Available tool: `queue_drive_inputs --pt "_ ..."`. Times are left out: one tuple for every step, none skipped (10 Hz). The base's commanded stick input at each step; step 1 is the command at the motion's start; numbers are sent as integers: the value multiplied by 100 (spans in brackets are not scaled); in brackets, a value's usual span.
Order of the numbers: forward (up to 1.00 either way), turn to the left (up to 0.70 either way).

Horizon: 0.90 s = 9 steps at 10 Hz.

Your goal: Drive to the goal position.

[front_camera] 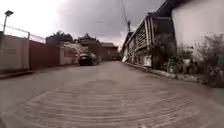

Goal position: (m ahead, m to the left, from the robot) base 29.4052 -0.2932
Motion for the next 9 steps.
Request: queue_drive_inputs --pt "100 0" --pt "100 0" --pt "100 0" --pt "100 0" --pt "100 0" --pt "100 0" --pt "100 0" --pt "100 0" --pt "100 0"
